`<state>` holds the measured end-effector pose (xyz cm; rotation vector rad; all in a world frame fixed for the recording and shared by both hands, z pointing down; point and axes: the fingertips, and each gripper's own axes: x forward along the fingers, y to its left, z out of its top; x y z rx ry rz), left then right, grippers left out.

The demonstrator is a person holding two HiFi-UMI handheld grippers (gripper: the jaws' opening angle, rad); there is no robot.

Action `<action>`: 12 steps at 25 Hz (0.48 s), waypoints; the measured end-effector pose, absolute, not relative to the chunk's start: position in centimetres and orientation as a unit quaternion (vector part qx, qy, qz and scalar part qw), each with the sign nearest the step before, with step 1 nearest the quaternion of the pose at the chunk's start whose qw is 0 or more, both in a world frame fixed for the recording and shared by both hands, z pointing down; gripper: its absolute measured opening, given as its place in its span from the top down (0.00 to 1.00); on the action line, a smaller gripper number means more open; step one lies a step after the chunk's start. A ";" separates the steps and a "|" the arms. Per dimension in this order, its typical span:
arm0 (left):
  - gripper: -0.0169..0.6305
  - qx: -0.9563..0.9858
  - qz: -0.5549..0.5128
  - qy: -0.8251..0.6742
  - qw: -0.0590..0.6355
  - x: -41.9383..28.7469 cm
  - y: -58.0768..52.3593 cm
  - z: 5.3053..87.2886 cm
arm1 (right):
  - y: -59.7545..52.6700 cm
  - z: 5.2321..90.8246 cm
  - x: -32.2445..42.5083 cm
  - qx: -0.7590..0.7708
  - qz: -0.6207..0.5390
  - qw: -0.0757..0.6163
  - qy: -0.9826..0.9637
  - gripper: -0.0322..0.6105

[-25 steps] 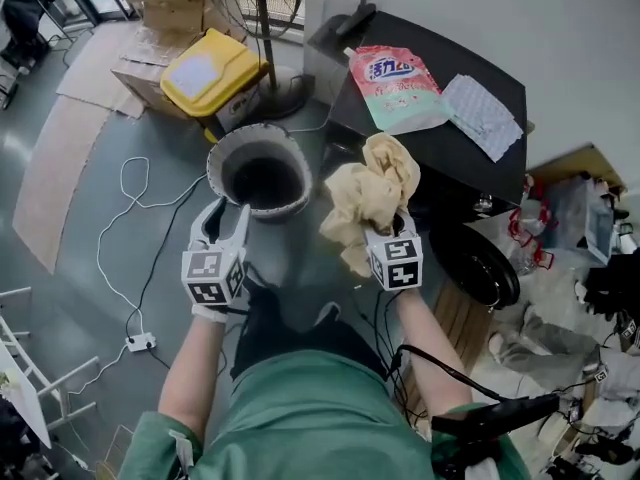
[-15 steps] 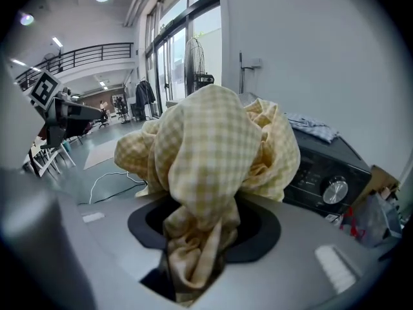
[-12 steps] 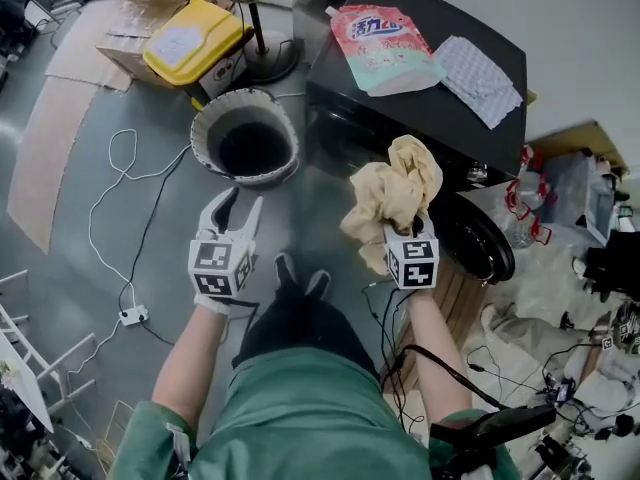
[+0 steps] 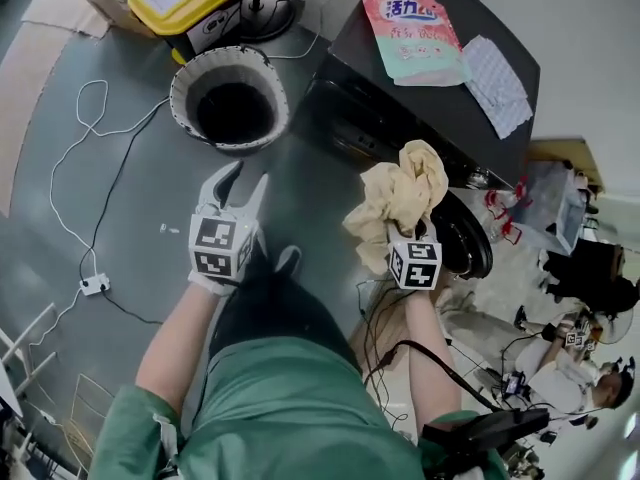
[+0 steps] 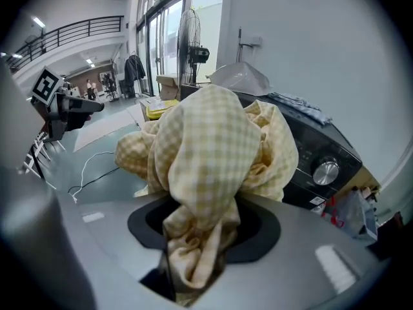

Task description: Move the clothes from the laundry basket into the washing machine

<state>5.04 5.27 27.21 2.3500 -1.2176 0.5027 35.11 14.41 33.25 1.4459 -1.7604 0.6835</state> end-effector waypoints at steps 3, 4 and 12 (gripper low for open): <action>0.69 0.853 0.181 -0.434 0.227 4.2 5.1 27.8 | 14.2 33.1 34.9 0.568 0.265 0.386 -0.677 0.67; 0.69 0.853 0.181 -0.434 0.227 3.8 4.9 28.0 | 14.0 33.0 34.8 0.571 0.264 0.389 -0.674 0.67; 0.69 0.843 0.180 -0.448 0.237 2.6 3.9 29.9 | 12.9 35.7 33.9 0.539 0.255 0.425 -0.681 0.67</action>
